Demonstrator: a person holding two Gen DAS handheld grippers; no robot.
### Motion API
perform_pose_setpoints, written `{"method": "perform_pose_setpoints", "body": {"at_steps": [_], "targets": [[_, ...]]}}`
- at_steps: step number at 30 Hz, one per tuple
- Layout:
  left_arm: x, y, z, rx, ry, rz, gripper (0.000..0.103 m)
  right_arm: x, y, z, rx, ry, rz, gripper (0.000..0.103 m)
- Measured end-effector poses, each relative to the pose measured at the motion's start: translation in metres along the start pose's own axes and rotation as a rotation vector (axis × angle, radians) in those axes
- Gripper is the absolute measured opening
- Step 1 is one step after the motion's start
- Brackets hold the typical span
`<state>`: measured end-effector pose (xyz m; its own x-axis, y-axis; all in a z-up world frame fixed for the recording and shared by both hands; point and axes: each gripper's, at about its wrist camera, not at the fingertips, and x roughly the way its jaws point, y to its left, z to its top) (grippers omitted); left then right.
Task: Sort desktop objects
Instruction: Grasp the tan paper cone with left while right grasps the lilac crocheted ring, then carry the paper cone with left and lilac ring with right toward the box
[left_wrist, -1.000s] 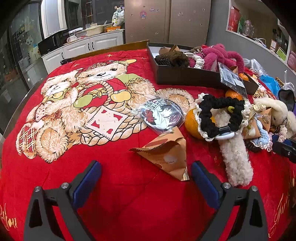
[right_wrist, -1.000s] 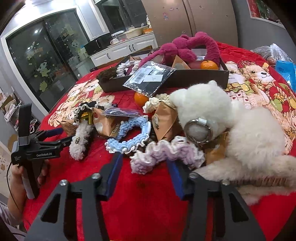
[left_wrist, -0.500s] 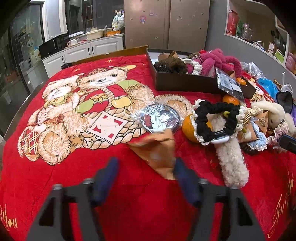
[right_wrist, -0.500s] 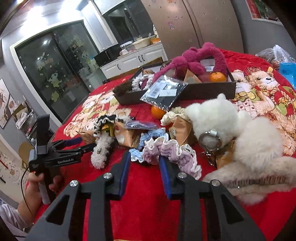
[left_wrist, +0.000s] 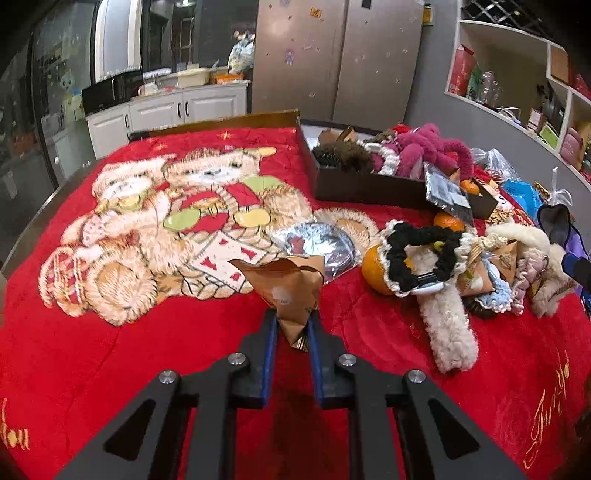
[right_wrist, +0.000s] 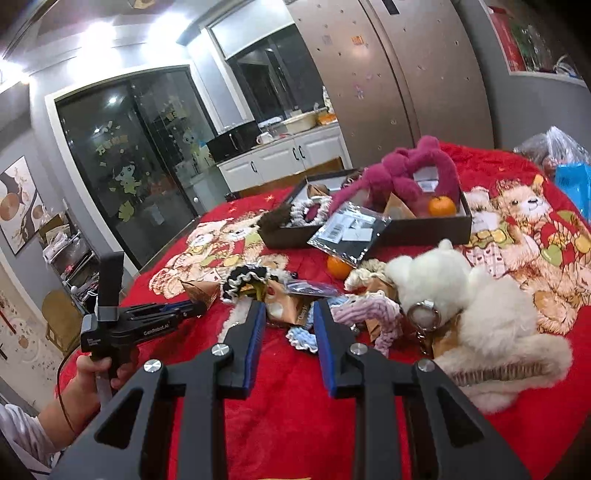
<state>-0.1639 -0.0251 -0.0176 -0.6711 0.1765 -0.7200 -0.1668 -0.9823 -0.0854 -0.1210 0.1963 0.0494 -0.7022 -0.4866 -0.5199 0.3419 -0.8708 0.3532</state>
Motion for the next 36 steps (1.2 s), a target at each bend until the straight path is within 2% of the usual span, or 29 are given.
{"method": "perform_pose_setpoints", "body": {"at_steps": [5, 11, 15, 18, 29, 32, 34, 35, 36], "targets": [[-0.018, -0.002, 0.001, 0.013, -0.062, 0.018, 0.016, -0.001, 0.006, -0.001, -0.030, -0.003, -0.017, 0.028], [-0.036, -0.003, 0.003, 0.015, -0.136, 0.040, 0.016, 0.007, -0.006, -0.002, -0.004, 0.055, -0.112, 0.028], [-0.035, -0.007, 0.001, 0.022, -0.131, 0.040, 0.016, 0.015, -0.018, -0.004, 0.036, 0.101, -0.117, 0.028], [-0.031, -0.010, -0.002, 0.028, -0.114, 0.032, 0.016, 0.022, -0.014, -0.007, -0.009, 0.110, -0.145, 0.028], [-0.019, -0.027, -0.013, 0.085, -0.062, 0.012, 0.016, 0.055, -0.032, -0.014, 0.008, 0.107, -0.161, 0.029], [-0.020, -0.027, -0.013, 0.084, -0.066, 0.013, 0.016, 0.061, -0.048, -0.012, 0.097, 0.116, -0.098, 0.029], [-0.022, -0.027, -0.013, 0.079, -0.073, 0.014, 0.016, 0.060, -0.053, -0.011, 0.121, 0.106, -0.064, 0.026], [-0.022, -0.026, -0.013, 0.079, -0.074, 0.012, 0.016, 0.060, -0.052, -0.011, 0.121, 0.103, -0.066, 0.016], [-0.023, -0.027, -0.012, 0.080, -0.075, 0.012, 0.016, 0.060, -0.051, -0.011, 0.117, 0.102, -0.067, 0.012]]}}
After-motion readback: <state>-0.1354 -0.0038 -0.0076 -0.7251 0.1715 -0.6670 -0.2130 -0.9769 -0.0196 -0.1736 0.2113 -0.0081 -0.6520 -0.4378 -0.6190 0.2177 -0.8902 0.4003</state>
